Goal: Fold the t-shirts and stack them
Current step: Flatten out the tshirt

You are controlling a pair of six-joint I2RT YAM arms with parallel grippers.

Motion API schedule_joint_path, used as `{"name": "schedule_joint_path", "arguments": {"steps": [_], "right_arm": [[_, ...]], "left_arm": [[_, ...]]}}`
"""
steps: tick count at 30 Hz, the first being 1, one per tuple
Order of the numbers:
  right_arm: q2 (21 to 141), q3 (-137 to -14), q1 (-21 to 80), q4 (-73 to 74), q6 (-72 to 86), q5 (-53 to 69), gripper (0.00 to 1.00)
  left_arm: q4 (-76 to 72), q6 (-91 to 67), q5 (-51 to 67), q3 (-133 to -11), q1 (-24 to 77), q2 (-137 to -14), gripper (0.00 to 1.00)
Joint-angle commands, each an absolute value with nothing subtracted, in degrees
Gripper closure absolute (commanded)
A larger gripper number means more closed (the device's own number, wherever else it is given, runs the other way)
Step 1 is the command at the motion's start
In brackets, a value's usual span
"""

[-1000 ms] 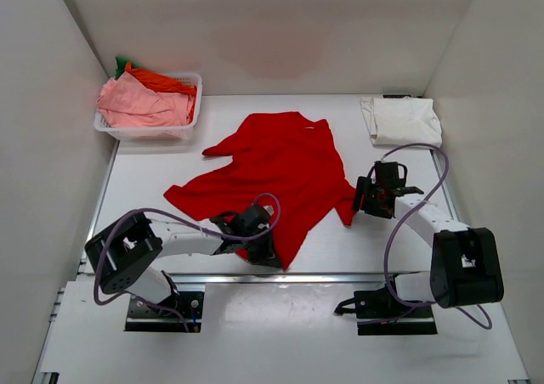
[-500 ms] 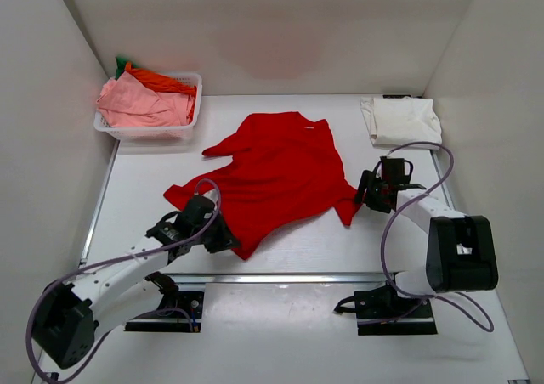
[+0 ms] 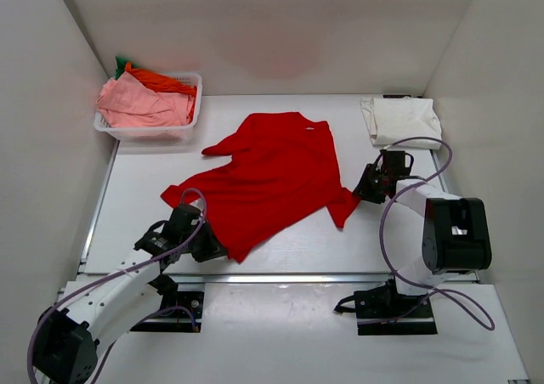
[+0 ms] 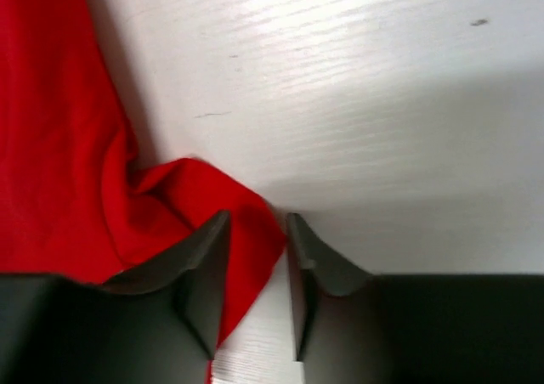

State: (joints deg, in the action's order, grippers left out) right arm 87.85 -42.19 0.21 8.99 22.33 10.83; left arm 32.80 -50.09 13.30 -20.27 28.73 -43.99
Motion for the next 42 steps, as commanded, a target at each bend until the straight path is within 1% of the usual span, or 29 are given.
{"name": "schedule_joint_path", "arguments": {"steps": [1, 2, 3, 5, 6, 9, 10, 11, 14, 15, 16, 17, 19, 21, 25, 27, 31, 32, 35, 36, 40, 42], "right_arm": [[89.91, -43.42, 0.70, 11.68, 21.80, 12.39, 0.67], [89.56, -43.07, 1.57, 11.69, 21.27, 12.13, 0.61], [89.39, -42.46, 1.58, 12.47, 21.36, 11.17, 0.52], [87.98, -41.32, 3.07, 11.95, 21.10, 9.15, 0.50], [88.41, -41.05, 3.25, 12.13, 20.48, 9.49, 0.50], [89.90, -42.09, 3.17, 12.74, 18.82, 9.67, 0.67], [91.04, -43.58, 3.08, 13.09, 18.29, 10.45, 0.98], [91.40, -44.46, 2.29, 14.31, 17.32, 10.28, 1.00], [88.34, -49.65, 2.46, 20.54, 15.56, 7.05, 1.00], [85.02, -52.18, 2.63, 22.74, 15.12, 6.51, 1.00], [81.16, -55.95, 2.38, 24.33, 15.03, 5.37, 1.00], [79.04, -57.73, 2.55, 26.00, 14.86, 5.01, 1.00], [72.28, -66.40, 1.06, 28.47, 15.12, 6.40, 1.00], [67.69, -73.36, 0.09, 30.05, 15.73, 7.64, 1.00], [63.56, -87.42, -3.16, 29.71, 18.01, 10.71, 1.00], [61.45, -93.22, -4.30, 29.10, 18.80, 11.42, 1.00], [60.21, -102.45, -7.82, 28.74, 20.04, 11.61, 1.00], [60.38, -106.31, -7.13, 29.26, 19.87, 11.08, 1.00], [61.61, -112.92, -6.07, 29.18, 19.16, 9.14, 1.00], [63.87, -116.85, -5.28, 29.35, 18.20, 8.18, 1.00], [67.67, -118.30, -3.87, 29.18, 17.05, 8.35, 1.00], [70.12, -117.43, -3.60, 28.31, 16.70, 9.39, 1.00]], "left_arm": [[33.57, -48.86, 14.85, -20.57, 28.04, -43.24, 1.00], [33.57, -48.78, 14.94, -20.83, 27.78, -43.07, 1.00], [33.49, -48.95, 15.03, -20.57, 27.77, -42.89, 1.00], [33.49, -49.13, 15.20, -20.13, 27.51, -42.19, 1.00], [33.40, -48.96, 15.47, -20.13, 27.16, -42.19, 1.00], [33.31, -48.17, 16.00, -20.21, 26.46, -42.10, 1.00], [33.31, -48.34, 16.08, -20.30, 25.58, -42.19, 1.00], [33.31, -48.17, 16.26, -20.56, 25.84, -42.27, 1.00], [33.57, -44.66, 16.96, -25.47, 22.60, -44.03, 1.00], [34.44, -41.78, 17.40, -29.75, 20.76, -46.30, 1.00], [35.15, -38.79, 18.36, -36.06, 18.22, -49.19, 1.00], [35.33, -37.45, 18.46, -39.43, 16.71, -50.70, 1.00], [35.25, -34.73, 19.60, -54.06, 12.41, -57.53, 1.00], [35.77, -34.45, 19.34, -69.53, 11.60, -63.17, 1.00], [36.04, -37.43, 20.04, -88.63, 9.85, -73.54, 1.00], [35.25, -39.80, 21.26, -96.38, 8.71, -75.58, 1.00], [34.72, -42.45, 22.41, -103.77, 5.37, -77.17, 1.00], [35.24, -42.54, 22.15, -106.32, 4.49, -77.08, 1.00], [36.82, -42.71, 22.32, -110.82, 2.47, -78.04, 1.00], [36.74, -43.50, 22.67, -111.70, 1.42, -78.74, 1.00], [34.90, -44.64, 23.46, -109.69, 0.96, -80.06, 1.00], [31.92, -46.05, 24.09, -105.93, 1.14, -80.86, 1.00]]}}
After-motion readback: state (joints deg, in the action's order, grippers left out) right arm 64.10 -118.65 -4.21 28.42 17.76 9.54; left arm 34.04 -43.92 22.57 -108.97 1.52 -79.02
